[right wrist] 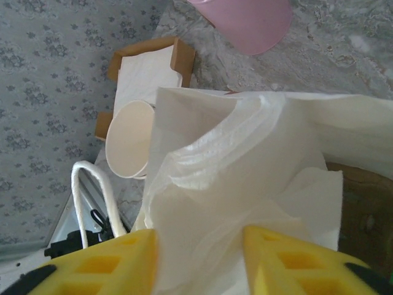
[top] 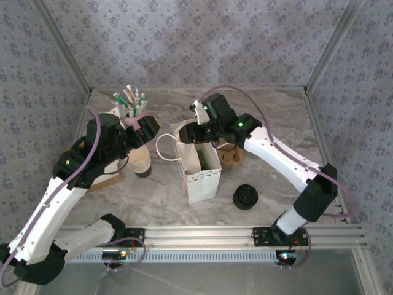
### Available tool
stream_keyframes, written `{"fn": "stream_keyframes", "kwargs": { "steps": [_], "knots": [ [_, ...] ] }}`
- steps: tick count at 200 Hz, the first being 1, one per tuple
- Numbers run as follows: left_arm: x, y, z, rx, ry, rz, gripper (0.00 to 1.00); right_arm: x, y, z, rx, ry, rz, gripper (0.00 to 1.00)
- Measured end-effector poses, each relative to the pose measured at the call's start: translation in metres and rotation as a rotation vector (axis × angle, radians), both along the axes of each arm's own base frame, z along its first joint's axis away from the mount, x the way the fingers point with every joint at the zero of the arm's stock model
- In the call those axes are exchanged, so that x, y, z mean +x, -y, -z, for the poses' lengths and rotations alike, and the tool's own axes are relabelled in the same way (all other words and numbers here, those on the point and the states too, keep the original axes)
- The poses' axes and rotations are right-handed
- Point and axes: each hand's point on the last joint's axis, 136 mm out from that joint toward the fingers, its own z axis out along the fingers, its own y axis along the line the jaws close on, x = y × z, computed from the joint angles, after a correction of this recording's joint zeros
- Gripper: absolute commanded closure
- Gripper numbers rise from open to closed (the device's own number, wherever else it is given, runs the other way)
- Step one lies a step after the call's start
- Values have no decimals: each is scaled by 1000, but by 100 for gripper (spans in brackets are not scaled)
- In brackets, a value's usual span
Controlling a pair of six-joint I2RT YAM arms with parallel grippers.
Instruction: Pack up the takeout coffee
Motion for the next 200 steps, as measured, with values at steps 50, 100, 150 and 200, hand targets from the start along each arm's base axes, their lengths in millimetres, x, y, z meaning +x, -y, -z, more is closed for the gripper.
{"fn": "stream_keyframes", "kwargs": {
  "steps": [50,100,150,200],
  "knots": [
    [1,-2,-1,-7,-1,-4,0,0,1,5,-10,-9,14,88],
    [1,-3,4,-7,-11,-5,0,-4,1,26,-87,16,33,94],
    [0,-3,4,-10,-14,1,1,-9,-4,47,-164,31,31,96],
    [1,-3,5,-12,-16,2,1,-9,2,61,-238,43,48,79]
  ]
}}
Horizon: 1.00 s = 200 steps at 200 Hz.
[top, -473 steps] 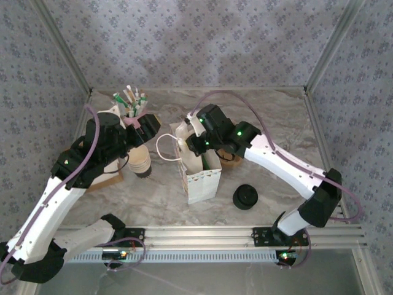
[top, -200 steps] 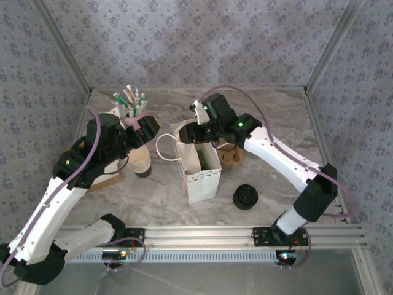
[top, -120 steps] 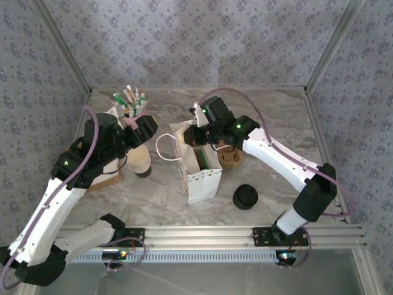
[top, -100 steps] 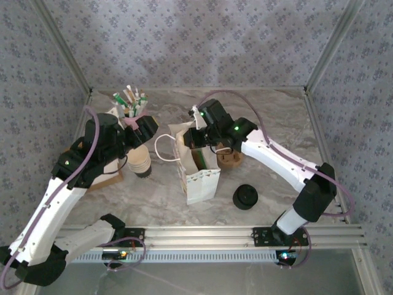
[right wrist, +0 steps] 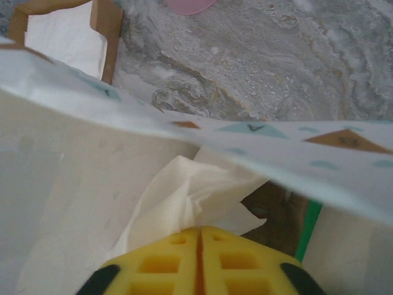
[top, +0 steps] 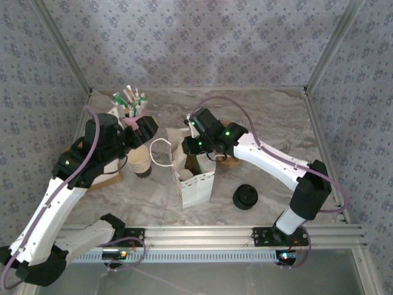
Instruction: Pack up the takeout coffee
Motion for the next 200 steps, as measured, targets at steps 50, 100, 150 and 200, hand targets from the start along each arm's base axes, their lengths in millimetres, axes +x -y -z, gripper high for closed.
{"fn": "stream_keyframes", "kwargs": {
  "steps": [50,100,150,200],
  "knots": [
    [0,0,2,1,-1,0,1,-2,4,-12,-23,26,1,61],
    [-2,-1,4,1,-3,0,1,-9,6,-39,-1,59,-16,51],
    [-2,-1,3,-1,-2,1,0,-13,9,-66,36,96,-22,42],
    [-3,2,6,12,0,32,1,-18,13,-96,81,142,-34,31]
  ]
}}
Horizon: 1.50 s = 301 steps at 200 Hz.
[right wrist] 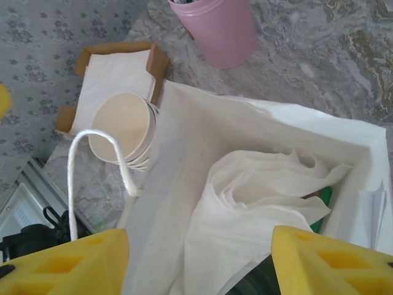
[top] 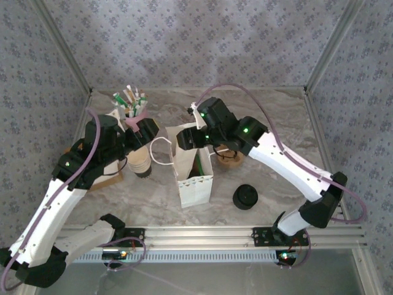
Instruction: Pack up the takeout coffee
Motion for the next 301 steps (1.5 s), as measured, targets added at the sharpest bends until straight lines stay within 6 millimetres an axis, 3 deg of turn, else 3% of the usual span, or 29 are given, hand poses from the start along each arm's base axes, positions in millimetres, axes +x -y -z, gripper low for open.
{"fn": "stream_keyframes", "kwargs": {
  "steps": [50,77,92,108,128,160,188,219,256,301],
  "knots": [
    [-9,14,4,58,24,97,1,-6,16,-23,25,63,-16,21],
    [-13,22,5,81,38,141,1,-9,31,-38,50,114,-14,11],
    [-14,24,6,93,41,151,1,-13,38,-44,58,143,-22,0],
    [-13,23,9,108,44,147,1,-16,46,-47,60,167,-24,0],
    [-13,18,16,126,45,129,1,-12,63,-48,64,185,14,0],
    [-18,8,22,144,44,105,1,0,108,-41,58,195,128,0],
    [-28,-12,29,170,57,55,0,5,149,-36,52,210,234,0],
    [-40,-48,41,243,63,-50,0,3,189,-25,15,251,342,0],
    [-50,-95,66,357,79,-213,0,-1,236,12,-59,301,490,0],
    [-43,-139,101,570,79,-422,1,8,279,48,-125,375,645,0]
  ]
}}
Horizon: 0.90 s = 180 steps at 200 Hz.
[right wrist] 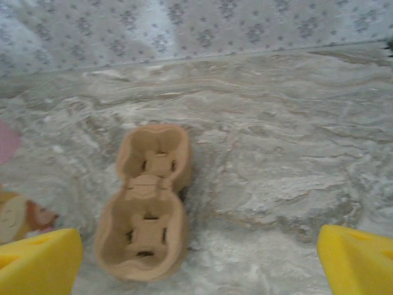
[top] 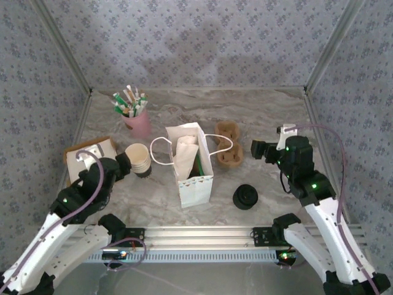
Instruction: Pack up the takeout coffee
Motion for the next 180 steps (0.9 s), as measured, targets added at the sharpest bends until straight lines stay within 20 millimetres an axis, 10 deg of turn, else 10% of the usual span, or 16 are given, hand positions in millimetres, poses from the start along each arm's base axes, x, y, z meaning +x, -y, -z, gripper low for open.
{"fn": "stream_keyframes", "kwargs": {
  "steps": [112,180],
  "knots": [
    [35,-102,79,-147,-45,-388,0,28,67,34,20,111,243,0],
    [87,-99,133,-130,-34,-195,1,55,81,90,-15,72,315,0]
  ]
}}
